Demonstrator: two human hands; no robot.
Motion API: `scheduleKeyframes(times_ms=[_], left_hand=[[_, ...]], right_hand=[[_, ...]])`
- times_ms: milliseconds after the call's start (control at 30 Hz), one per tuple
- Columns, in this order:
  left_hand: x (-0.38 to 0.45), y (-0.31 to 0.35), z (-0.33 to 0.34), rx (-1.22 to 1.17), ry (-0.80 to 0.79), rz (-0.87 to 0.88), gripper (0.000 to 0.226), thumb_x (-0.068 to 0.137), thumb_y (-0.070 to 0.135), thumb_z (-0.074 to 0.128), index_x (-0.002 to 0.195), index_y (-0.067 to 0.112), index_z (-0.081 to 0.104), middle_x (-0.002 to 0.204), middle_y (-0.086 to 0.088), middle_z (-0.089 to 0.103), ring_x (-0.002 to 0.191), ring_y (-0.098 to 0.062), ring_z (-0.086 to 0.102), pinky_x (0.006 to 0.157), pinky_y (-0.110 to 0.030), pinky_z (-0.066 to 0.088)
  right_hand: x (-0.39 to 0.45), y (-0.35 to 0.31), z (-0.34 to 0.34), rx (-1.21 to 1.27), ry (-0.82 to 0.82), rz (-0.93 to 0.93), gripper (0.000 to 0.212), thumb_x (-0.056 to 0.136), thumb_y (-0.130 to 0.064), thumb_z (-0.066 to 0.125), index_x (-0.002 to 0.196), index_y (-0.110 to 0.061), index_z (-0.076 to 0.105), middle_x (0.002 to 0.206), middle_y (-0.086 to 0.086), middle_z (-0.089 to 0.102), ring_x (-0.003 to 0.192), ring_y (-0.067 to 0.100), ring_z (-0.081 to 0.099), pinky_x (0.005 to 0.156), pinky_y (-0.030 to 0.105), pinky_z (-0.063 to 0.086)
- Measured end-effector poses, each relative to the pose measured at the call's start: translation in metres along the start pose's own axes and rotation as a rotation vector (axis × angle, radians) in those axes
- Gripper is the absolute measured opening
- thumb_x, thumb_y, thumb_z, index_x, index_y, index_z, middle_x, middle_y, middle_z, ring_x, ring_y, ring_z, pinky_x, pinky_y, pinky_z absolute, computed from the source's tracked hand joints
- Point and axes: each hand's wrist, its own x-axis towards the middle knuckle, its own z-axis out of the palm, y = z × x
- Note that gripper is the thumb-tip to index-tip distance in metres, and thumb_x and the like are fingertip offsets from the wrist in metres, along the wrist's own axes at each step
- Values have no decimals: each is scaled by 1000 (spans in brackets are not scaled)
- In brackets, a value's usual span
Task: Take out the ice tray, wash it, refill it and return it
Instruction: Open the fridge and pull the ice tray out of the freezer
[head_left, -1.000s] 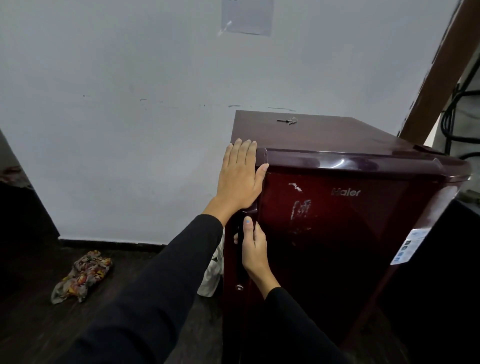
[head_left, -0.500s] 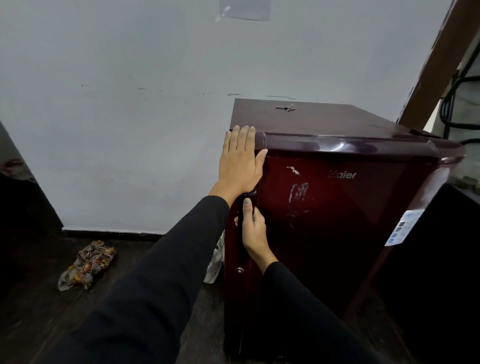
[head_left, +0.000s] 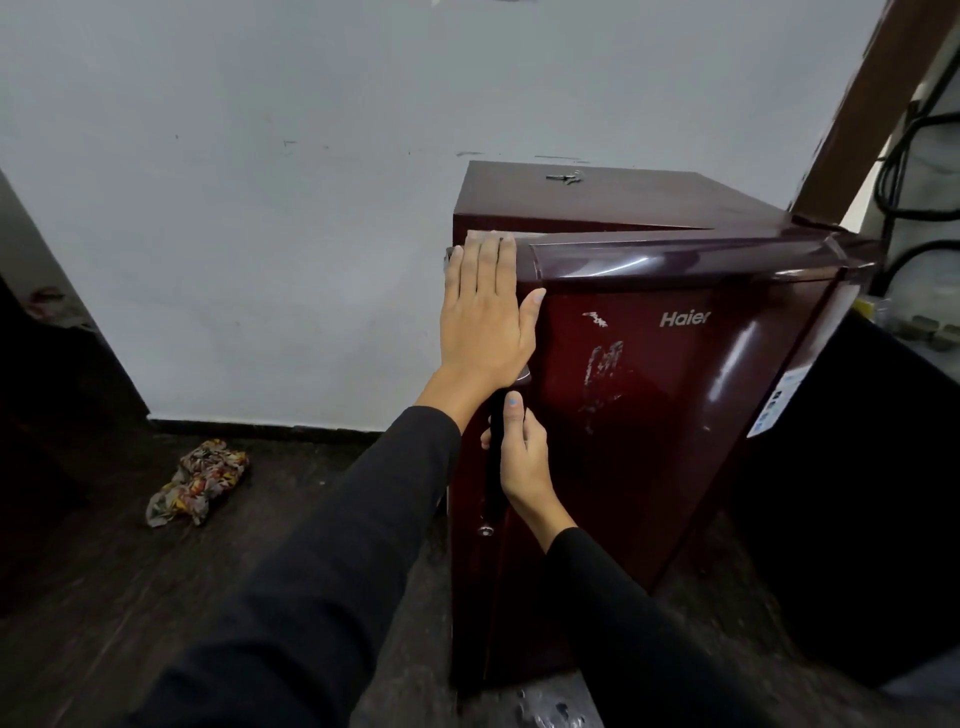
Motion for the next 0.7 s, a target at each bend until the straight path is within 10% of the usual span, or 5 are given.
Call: scheduleKeyframes(times_ms=[300,700], left_hand=[[-57,59,-46,76,55,-3,63,98,42,26,144,0,34,150,-18,36,142,-33,26,118,-40,7],[-118,155,-92,132,64,-39,68,99,46,27,146,-2,27,151,-22,31,143,-34,23,118,-40,3]], right_hand=[[-72,-17,-47,27,72,-27,74,84,-70,33,80,2,53,69,9,53,58,7,52,59,21,44],[-146,-43,-113,-83,329,-158,67,79,-83,20,58,-22,39,44,-14,50,42,-2,44,48,10,35]])
